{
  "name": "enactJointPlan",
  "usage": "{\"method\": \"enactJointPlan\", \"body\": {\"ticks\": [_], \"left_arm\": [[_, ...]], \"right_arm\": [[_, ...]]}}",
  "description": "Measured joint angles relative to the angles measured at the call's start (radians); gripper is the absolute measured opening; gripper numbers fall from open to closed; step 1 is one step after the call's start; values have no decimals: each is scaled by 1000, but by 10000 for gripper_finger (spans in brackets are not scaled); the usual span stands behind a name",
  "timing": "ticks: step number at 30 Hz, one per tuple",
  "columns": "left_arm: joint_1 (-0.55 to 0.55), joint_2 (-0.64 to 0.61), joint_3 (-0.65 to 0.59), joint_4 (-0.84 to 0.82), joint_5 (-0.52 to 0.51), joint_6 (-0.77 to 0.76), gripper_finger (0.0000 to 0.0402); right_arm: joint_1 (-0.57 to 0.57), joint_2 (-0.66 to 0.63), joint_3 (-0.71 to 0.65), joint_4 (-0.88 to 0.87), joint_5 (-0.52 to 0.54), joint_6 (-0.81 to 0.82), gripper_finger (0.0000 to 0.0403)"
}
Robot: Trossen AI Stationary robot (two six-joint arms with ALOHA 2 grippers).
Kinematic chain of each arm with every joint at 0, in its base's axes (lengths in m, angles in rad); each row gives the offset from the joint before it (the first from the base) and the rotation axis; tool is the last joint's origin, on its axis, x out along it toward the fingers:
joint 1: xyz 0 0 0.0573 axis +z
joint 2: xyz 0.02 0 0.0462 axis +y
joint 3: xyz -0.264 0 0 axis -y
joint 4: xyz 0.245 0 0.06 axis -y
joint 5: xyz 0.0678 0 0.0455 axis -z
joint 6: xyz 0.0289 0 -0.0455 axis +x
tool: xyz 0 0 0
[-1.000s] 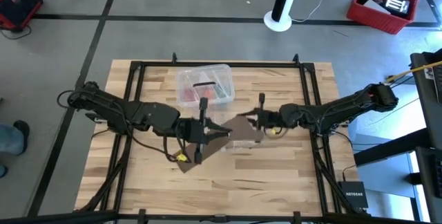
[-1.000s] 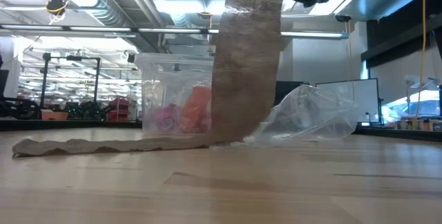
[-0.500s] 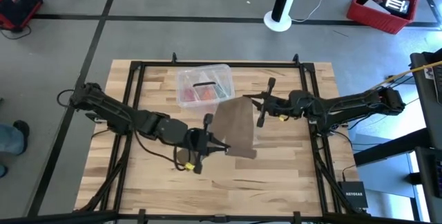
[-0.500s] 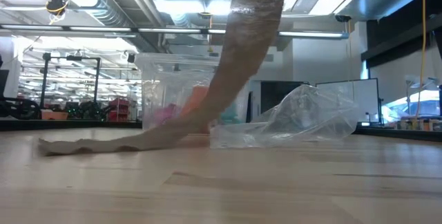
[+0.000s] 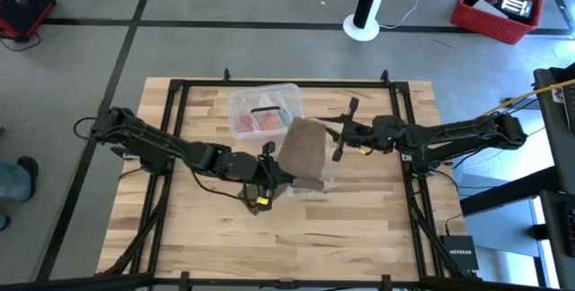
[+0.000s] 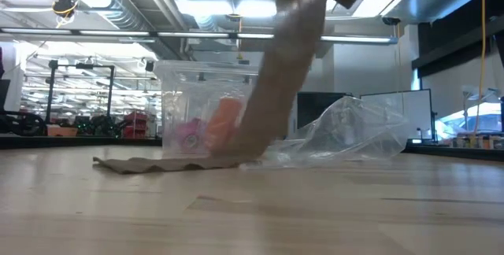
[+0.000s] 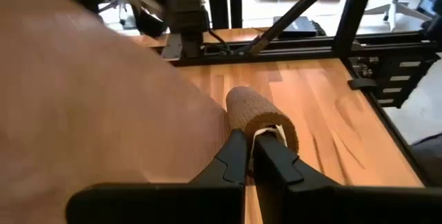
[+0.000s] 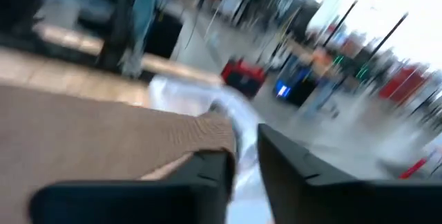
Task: Roll bandage
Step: Roll the brown bandage
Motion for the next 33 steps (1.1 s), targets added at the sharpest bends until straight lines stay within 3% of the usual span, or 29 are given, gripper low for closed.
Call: {"method": "enactJointPlan", "body": {"ticks": [10, 15, 20, 25, 29, 33], "left_arm": [[6, -40, 0, -2, 8, 49, 0], [7, -99, 0, -1, -2, 88, 0], [34, -114, 0, 25, -11, 99, 0], [57, -100, -4, 137, -233, 170, 0], [46, -80, -6, 235, -247, 249, 0], [28, -59, -6, 306, -183, 326, 0]], "right_arm": [[1, -42, 11, -444, -53, 260, 239], [32, -105, 119, -738, -123, 375, 280], [68, -138, 240, -949, -167, 439, 293], [106, -195, 274, -963, -261, 479, 285], [114, -261, 222, -889, -221, 486, 275], [111, -339, 78, -663, -218, 469, 265]]}}
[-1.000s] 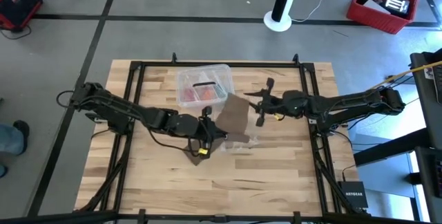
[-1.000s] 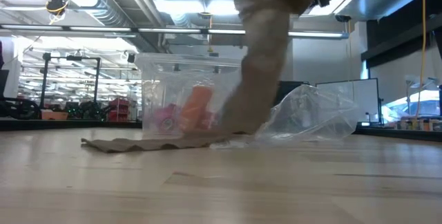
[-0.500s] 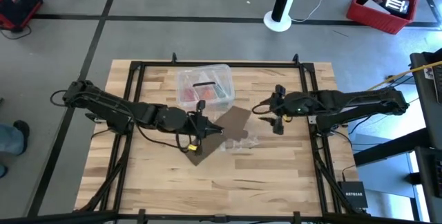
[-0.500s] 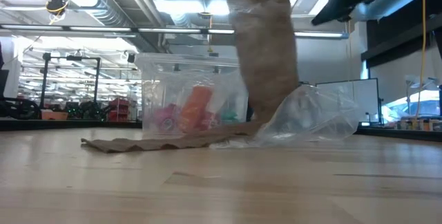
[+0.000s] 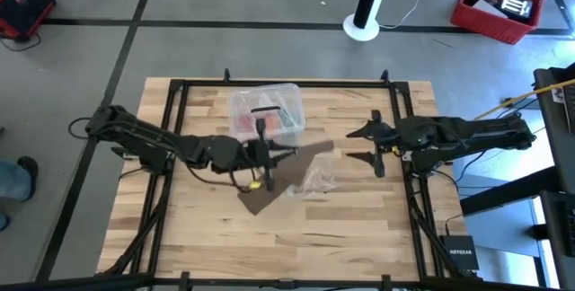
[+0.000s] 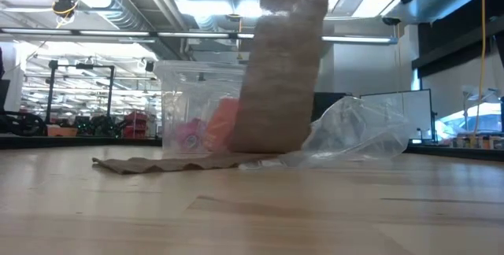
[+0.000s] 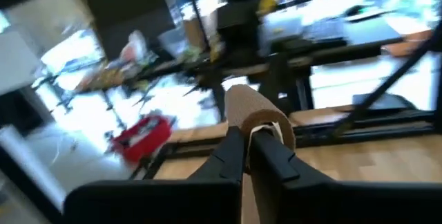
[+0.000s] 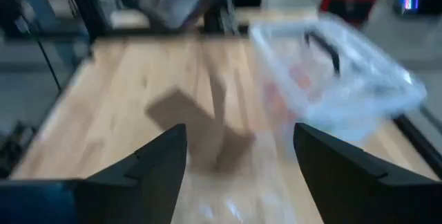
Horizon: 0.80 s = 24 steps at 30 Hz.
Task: Roll bandage
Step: Roll the brown bandage
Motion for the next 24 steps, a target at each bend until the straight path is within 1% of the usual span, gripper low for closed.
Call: {"method": "enactJointPlan", "body": {"ticks": [4, 6, 8, 11, 14, 19, 24], "left_arm": [[16, 9, -4, 31, 154, -27, 0], [20, 9, -24, 91, 180, -30, 0], [24, 4, -31, 110, 164, -26, 0], [24, -27, -33, 109, 96, 2, 0], [27, -45, -30, 134, 86, 30, 0], [31, -43, -30, 172, 90, 74, 0], [32, -43, -29, 172, 89, 102, 0]], "right_arm": [[0, -40, -137, 238, 24, -44, 258], [0, -41, -171, 350, 3, -46, 255], [0, -38, -190, 344, -19, -36, 255], [0, -35, -192, 293, -36, 22, 254], [0, -31, -192, 320, -54, 65, 254], [0, 93, -191, 405, -47, 53, 254], [-12, 231, -191, 564, -42, -24, 254]]}}
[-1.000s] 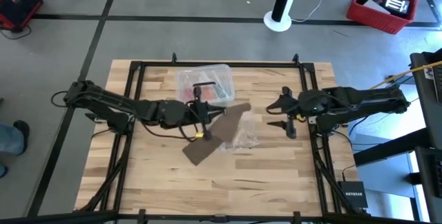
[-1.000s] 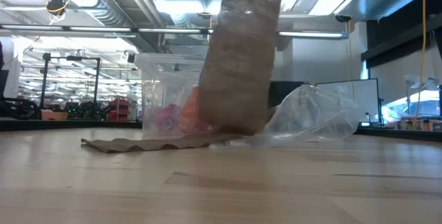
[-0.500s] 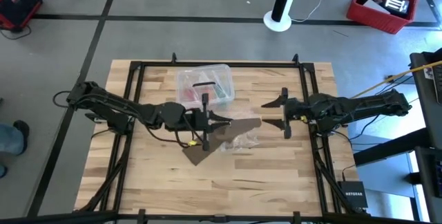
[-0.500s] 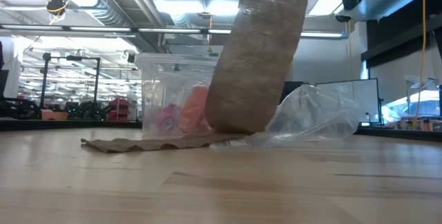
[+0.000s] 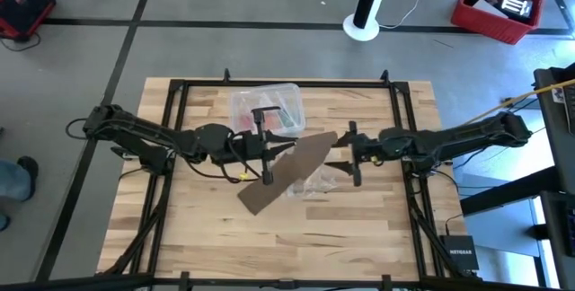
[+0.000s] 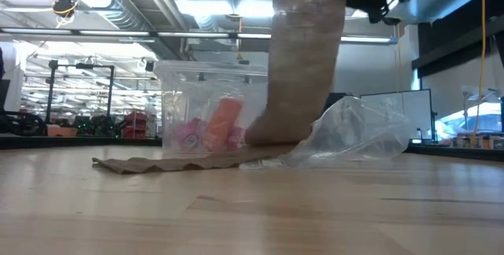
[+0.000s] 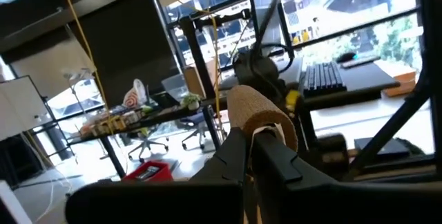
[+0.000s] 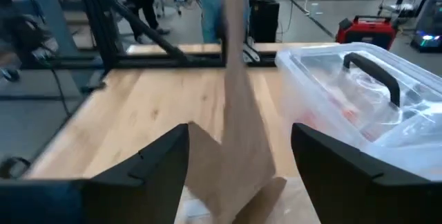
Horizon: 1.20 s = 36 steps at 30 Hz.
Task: Roll bandage
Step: Roll the brown bandage
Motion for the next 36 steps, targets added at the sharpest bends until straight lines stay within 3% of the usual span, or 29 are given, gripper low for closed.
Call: {"method": "enactJointPlan", "body": {"ticks": [5, 11, 19, 36], "left_arm": [[3, -13, 0, 0, 0, 21, 0], [-8, -28, 0, 15, 1, 59, 0], [-1, -52, 0, 27, 0, 123, 0], [-3, -51, 0, 62, 0, 96, 0]], "right_arm": [[-86, 86, 0, 133, -23, -72, 254], [-154, 151, 0, 285, -215, -73, 236], [-152, 194, 0, 343, -230, -74, 197], [-151, 215, 1, 343, -247, -70, 188]]}}
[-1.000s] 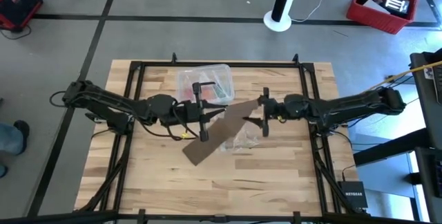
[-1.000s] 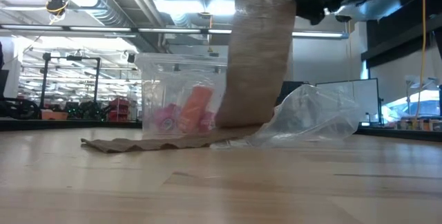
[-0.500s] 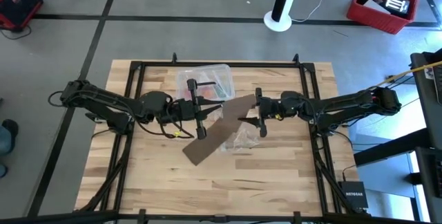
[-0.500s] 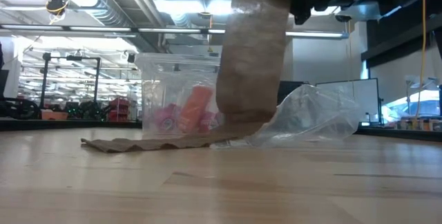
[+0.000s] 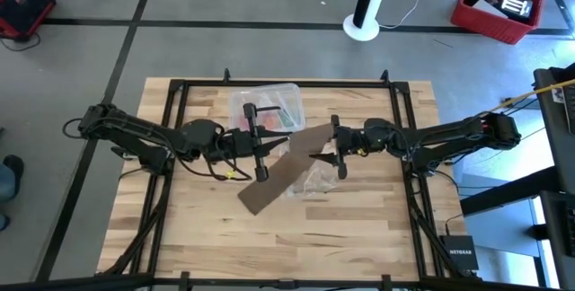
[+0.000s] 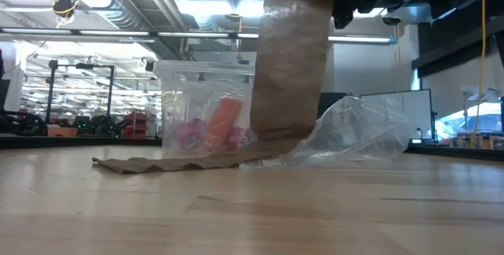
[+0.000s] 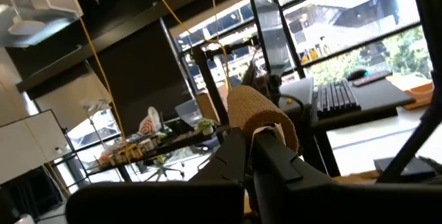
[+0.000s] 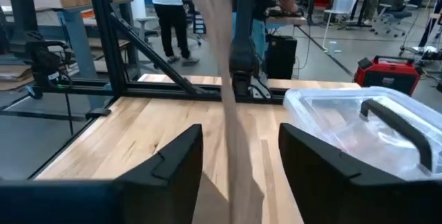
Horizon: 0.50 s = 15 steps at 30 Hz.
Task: Roll bandage
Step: Roll the brown bandage
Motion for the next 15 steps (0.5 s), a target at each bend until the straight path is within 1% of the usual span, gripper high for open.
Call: {"method": "enactJointPlan", "body": {"ticks": [2, 3, 5, 7, 8, 9, 11, 15], "left_arm": [[-1, 0, 0, 10, 4, -18, 0], [-5, 0, 0, 9, 16, -23, 0], [-13, 0, 0, 6, 41, -32, 0], [-25, 0, 0, 2, 53, -50, 0], [-33, 0, 0, 0, 64, -55, 0], [-43, 0, 0, -1, 79, -58, 0], [-67, 0, 0, -9, 125, -78, 0], [-101, 1, 0, -78, 245, -160, 0]], "right_arm": [[0, 21, 0, 2, 22, -12, 169], [0, 33, 0, 11, 45, -26, 152], [-1, 54, 0, 51, 72, -65, 102], [-10, 60, 0, 47, 96, -121, 39], [-17, 59, 0, 41, 110, -145, 20], [-25, 54, 0, 39, 126, -160, 14], [-55, 31, 0, 41, 142, -167, 20], [-123, -24, 0, 43, 134, -247, 7]]}}
